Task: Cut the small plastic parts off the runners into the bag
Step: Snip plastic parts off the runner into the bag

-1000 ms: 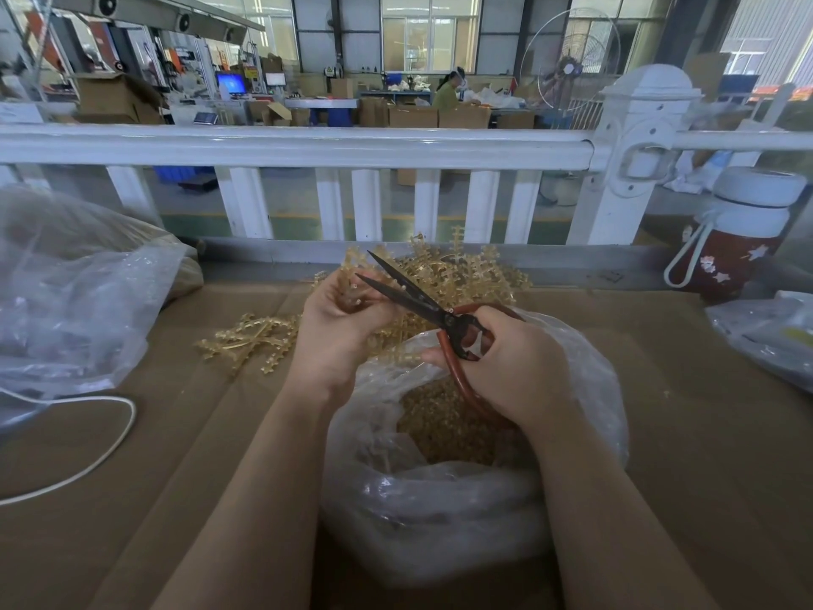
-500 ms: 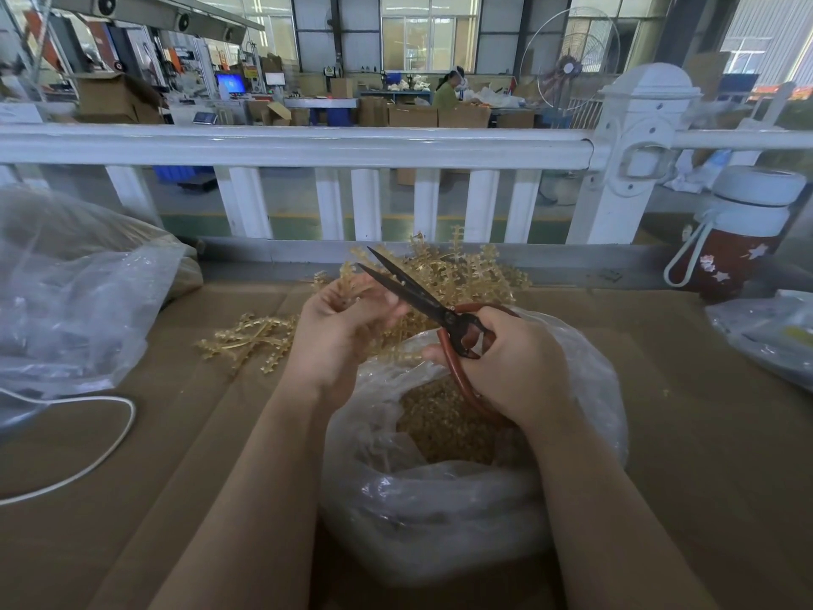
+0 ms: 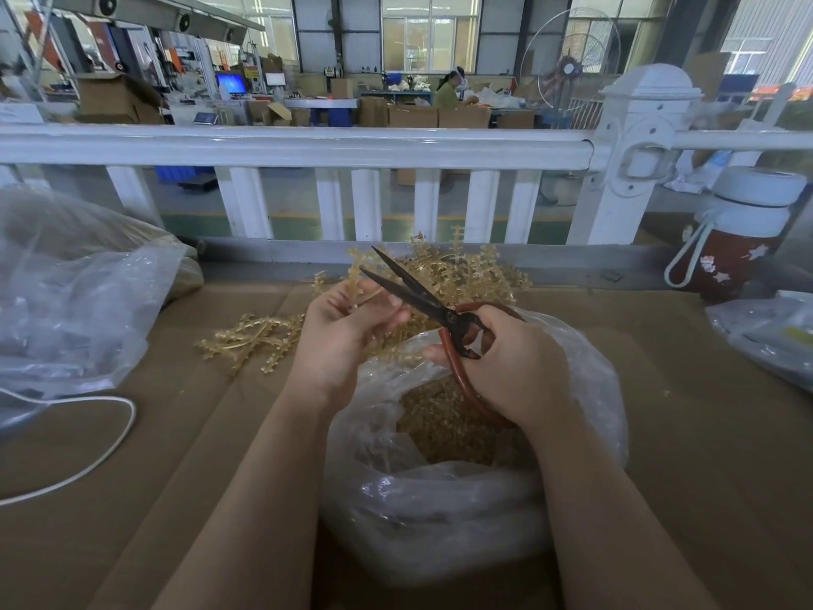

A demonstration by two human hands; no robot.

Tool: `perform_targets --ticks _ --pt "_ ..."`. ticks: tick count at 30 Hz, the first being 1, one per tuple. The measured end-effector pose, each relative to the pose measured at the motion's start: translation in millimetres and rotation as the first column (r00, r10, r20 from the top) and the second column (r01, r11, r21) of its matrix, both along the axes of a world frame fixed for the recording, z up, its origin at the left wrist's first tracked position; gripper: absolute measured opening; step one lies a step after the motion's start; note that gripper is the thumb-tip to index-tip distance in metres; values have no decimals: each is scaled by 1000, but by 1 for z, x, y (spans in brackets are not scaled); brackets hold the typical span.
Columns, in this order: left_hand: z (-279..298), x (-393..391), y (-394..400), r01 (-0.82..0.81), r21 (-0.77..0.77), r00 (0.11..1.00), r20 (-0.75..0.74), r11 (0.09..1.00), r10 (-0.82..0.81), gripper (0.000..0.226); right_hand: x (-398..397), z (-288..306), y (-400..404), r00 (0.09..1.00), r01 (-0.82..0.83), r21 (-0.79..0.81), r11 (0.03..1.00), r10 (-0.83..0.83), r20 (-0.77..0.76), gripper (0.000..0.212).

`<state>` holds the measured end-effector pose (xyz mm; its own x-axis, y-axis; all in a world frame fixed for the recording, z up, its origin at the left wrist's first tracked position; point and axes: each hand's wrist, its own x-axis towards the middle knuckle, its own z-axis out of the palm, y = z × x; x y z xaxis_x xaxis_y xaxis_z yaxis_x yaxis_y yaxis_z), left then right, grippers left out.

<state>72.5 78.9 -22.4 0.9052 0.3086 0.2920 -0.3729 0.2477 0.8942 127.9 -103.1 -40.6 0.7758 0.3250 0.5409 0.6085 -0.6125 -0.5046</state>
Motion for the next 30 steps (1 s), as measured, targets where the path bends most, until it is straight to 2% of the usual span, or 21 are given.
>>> perform_targets --ticks 4,9,14,30 --pt "-3 2 0 -45 96 999 12 994 44 6 1 0 -1 1000 5 -24 1000 -4 7 53" --pt "-5 3 2 -90 190 996 32 978 85 10 2 0 -3 999 40 -53 998 -39 31 51" --pt "-4 3 1 -99 193 995 32 976 95 8 6 -1 -4 995 85 -105 991 -79 63 46" --pt "-2 0 -1 -79 128 997 8 989 78 9 8 -7 -3 993 72 -75 995 -65 99 60"
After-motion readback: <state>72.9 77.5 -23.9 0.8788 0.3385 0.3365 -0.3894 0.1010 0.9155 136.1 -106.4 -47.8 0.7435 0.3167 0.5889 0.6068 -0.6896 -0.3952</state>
